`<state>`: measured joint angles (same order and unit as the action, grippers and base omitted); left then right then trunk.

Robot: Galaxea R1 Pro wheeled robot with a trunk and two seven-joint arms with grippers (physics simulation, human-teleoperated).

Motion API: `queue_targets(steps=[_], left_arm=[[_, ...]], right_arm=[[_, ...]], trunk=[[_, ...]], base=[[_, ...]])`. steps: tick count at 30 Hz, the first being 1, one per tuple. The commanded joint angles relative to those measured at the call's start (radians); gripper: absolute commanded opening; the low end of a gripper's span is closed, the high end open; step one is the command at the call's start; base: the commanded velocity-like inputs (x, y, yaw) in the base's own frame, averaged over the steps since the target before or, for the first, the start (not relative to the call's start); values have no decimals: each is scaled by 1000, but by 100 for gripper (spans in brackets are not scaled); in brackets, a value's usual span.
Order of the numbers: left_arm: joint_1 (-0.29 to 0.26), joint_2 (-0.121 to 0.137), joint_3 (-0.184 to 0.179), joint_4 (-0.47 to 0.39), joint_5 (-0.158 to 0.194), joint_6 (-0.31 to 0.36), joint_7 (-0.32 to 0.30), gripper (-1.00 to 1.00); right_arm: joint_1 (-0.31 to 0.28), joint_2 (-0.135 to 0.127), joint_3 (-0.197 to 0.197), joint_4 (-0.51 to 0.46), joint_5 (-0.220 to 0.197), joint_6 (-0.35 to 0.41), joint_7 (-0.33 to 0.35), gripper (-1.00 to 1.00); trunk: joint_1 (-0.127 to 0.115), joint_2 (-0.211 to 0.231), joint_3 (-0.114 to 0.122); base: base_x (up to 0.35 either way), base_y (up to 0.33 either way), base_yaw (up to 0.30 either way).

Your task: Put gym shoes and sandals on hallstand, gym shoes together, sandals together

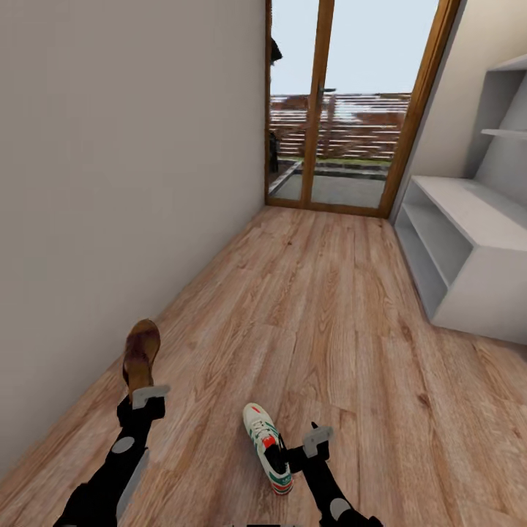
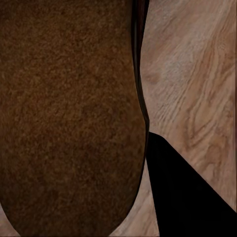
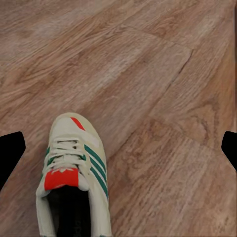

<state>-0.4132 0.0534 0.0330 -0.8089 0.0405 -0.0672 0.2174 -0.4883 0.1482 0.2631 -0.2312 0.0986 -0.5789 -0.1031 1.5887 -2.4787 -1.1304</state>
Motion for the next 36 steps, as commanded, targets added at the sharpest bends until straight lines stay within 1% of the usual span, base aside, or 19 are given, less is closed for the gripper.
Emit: queue_targets(steps=[1, 3, 4, 6, 7, 9, 10, 11, 14, 17, 22, 24, 28, 30, 34, 36], left_arm=[[-22, -1, -2, -1, 2, 15, 2, -100], [-95, -8, -6, 0, 1, 69, 1, -100], [-181, -23, -7, 0, 1, 135, 1, -100], [-239, -36, -8, 0, 1, 188, 1, -100], [-307, -51, -8, 4, 2, 242, 0, -100], [-343, -60, -7, 14, 3, 267, 0, -100], [-352, -64, -8, 18, 3, 274, 0, -100], [-371, -73, -8, 28, 1, 287, 1, -100], [-380, -82, -13, 32, -2, 293, 2, -100], [-378, -77, -38, 28, -2, 292, 2, -100], [-377, -76, -41, 30, -3, 292, 2, -100], [-377, -78, -46, 37, -4, 292, 1, -100], [-377, -75, -73, 37, -4, 293, 1, -100], [-377, -74, -78, 37, -4, 294, 0, -100], [-378, -72, -83, 37, -2, 296, 0, -100], [-378, -72, -82, 37, -2, 296, 0, -100]], right_arm=[[0, 0, 2, -12, 10, 8, -10, 100], [-2, -1, 1, -66, 10, 74, -10, 100], [-10, -1, 0, -135, 10, 202, -10, 100], [-16, -1, 0, -189, 10, 288, -10, 100], [-19, -1, -1, -244, 10, 344, -10, 100], [-20, -1, -1, -260, 10, 357, -10, 100], [-20, -1, -1, -262, 10, 360, -10, 100], [-21, -1, -1, -266, 10, 364, -10, 100], [-21, -3, 2, -267, 10, 367, -8, 100], [-20, -2, 4, -268, 10, 366, -8, 100], [-19, -4, 4, -266, 10, 366, -8, 100], [-19, -4, 4, -264, 10, 367, -9, 100], [-19, -3, 3, -264, 9, 367, -9, 100], [-19, -4, 3, -263, 10, 367, -8, 100], [-18, -1, 16, -223, 13, 370, 1, 100], [-18, 0, 38, -196, 14, 369, 13, 100]], trunk=[[0, 0, -1], [0, 0, -1], [0, 0, -1], [0, 0, -1], [0, 0, -1], [0, 0, -1], [0, 0, -1], [0, 0, -1], [0, 0, -1], [0, 0, -1], [0, 0, -1], [0, 0, -1], [0, 0, -4], [0, 0, -5], [0, 0, -6], [0, 0, -6]], base=[[0, 0, 2], [0, 0, 1], [0, 0, 0], [0, 0, 0], [0, 0, 0], [0, 0, 0], [0, 0, 0], [0, 0, 0], [0, 0, 0], [0, 0, 0], [74, 0, 0], [17, 0, 71], [6, 0, 125], [2, 0, 66], [0, 0, 17], [0, 0, 4]])
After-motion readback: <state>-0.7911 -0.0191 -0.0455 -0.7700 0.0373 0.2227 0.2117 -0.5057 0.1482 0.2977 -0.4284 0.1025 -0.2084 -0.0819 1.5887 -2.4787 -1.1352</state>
